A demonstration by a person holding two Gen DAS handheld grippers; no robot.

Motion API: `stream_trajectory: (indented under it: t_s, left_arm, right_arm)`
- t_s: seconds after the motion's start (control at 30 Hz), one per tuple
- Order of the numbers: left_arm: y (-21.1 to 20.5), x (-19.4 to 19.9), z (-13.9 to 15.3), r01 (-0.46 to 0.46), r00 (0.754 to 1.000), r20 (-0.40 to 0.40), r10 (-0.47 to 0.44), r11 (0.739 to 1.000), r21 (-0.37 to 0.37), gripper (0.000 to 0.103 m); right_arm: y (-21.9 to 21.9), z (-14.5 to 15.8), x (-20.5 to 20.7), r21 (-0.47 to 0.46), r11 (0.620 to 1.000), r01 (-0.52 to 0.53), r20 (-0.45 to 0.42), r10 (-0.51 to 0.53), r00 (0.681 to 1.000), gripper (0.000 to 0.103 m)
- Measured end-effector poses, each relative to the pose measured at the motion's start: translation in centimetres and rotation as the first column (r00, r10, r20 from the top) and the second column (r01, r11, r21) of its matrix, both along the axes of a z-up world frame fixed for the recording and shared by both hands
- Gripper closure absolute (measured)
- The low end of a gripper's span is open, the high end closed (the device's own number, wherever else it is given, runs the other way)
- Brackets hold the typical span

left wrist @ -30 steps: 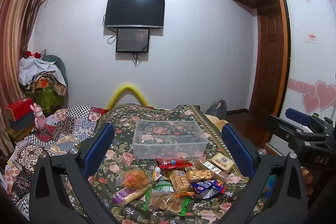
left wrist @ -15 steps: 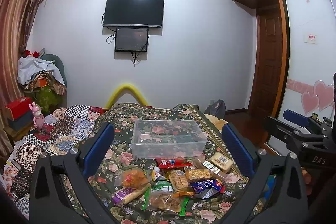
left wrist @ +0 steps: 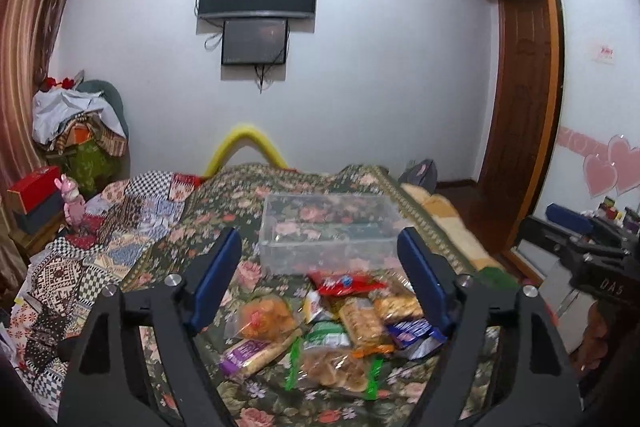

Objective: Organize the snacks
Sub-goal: 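Grasp orange snack-ball bag with left tool while right tool grasps cream biscuit pack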

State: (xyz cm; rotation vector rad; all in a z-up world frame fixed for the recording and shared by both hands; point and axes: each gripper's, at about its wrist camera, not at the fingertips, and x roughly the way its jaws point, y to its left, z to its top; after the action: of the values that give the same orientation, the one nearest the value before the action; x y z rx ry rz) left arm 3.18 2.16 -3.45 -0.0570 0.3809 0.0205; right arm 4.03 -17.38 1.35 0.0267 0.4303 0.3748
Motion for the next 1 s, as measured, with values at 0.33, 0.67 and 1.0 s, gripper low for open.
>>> stream_trajectory:
  t_s: [0.33, 0.67, 1.0]
  left_arm:
    - [3.0, 4.4, -6.0, -0.02, 0.975, -0.22, 0.019, 1.0, -0.003, 0.028]
    - [5.3, 8.3, -11.0, -0.051, 0.931, -0.363, 0.036, 0.998, -0.031, 0.028]
    - [6.8, 11.9, -14.1, -0.049, 0.905, -0.425, -0.006, 0.992, -0.118, 0.028]
  right_arm:
    - [-1.7, -4.5, 3.3, -0.078, 0.997, 0.03, -0.152, -0.041, 0.988, 0.034]
    - [-2.6, -8.8, 6.9, -0.126, 0.991, 0.034, -0.321, -0.073, 0.944, 0.037]
    - [-3.3, -11.6, 10.6, -0.142, 0.99, 0.026, -0.397, -0.081, 0.914, 0.037]
